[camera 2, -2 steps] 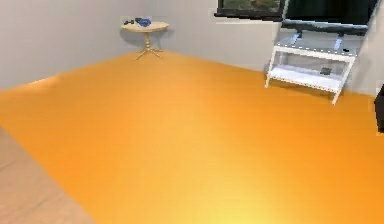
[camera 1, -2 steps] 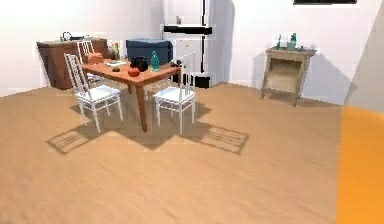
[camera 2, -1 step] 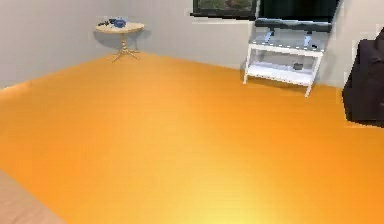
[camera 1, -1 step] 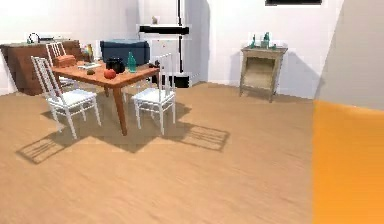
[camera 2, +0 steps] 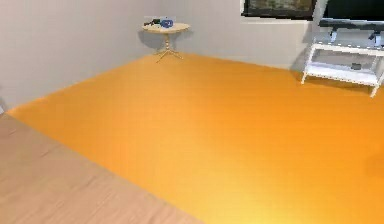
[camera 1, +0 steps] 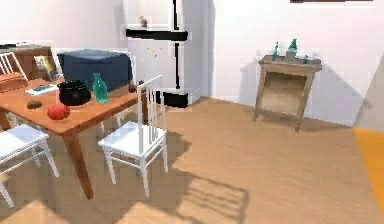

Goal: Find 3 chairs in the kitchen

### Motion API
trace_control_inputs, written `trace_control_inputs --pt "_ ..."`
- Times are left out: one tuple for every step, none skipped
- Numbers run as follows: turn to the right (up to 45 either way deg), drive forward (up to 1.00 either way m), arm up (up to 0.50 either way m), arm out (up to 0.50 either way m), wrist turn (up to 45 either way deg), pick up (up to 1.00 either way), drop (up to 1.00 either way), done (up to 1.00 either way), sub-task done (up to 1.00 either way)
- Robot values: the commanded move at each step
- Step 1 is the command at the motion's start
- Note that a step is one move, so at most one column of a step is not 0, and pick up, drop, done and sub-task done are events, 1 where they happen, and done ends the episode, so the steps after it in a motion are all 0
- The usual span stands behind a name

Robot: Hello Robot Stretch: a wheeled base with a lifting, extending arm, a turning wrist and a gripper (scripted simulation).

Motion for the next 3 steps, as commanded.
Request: trace_control_inputs --pt "0.0 0.50 0.00 0.00 0.0 0.00 0.00 0.00 0.00" --pt "-24.0 0.00 0.00 0.00 0.0 0.00 0.00 0.00 0.00" --pt "0.0 0.00 0.00 0.00 0.0 0.00 0.00 0.00 1.00"
